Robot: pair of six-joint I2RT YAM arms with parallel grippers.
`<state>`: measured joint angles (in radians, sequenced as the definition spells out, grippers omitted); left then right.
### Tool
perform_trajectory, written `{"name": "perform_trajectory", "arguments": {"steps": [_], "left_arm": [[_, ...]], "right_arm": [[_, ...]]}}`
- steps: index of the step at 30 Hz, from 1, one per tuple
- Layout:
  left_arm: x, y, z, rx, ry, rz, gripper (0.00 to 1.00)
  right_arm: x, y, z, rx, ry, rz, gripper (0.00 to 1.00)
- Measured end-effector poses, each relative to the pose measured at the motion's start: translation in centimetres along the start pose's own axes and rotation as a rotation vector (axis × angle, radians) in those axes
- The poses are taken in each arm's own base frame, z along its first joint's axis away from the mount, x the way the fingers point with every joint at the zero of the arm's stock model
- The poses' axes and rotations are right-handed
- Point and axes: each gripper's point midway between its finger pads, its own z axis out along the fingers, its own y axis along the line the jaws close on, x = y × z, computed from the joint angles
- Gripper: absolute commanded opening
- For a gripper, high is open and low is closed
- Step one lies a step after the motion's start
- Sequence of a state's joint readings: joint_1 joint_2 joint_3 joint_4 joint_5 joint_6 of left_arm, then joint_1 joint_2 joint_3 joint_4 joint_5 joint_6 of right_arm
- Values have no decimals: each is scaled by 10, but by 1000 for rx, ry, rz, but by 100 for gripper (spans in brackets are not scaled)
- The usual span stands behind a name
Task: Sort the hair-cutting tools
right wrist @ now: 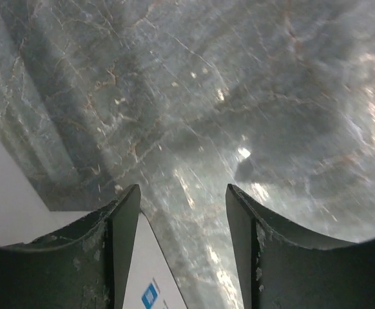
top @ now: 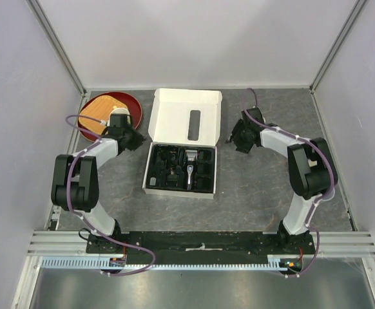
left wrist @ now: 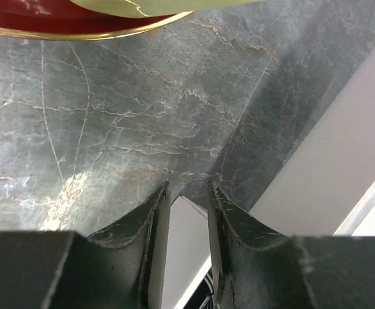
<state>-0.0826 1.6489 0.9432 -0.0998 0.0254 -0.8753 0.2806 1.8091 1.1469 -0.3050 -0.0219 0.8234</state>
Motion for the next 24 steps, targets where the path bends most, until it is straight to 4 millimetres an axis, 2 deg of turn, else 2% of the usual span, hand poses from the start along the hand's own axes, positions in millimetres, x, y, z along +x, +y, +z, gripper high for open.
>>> {"name": "perform_trajectory", "arguments": {"steps": [5,13,15,20,24], "left_arm": [[4,-5,17,14,43,-4,36],[4,-37,38,156,93,5,36],[6,-44,38,191,110,9,36],[1,-53,35,252,115,17,37],[-2,-57,28,278,101,26,37]], "right_arm": [[-2,12,25,-70,31,18,63],[-15,56,48,-270,52,6,61],[-13,65,50,-326,67,-4,61],[-13,75,47,-422,72,-17,61],[-14,81,37,-467,65,-26,61]]}}
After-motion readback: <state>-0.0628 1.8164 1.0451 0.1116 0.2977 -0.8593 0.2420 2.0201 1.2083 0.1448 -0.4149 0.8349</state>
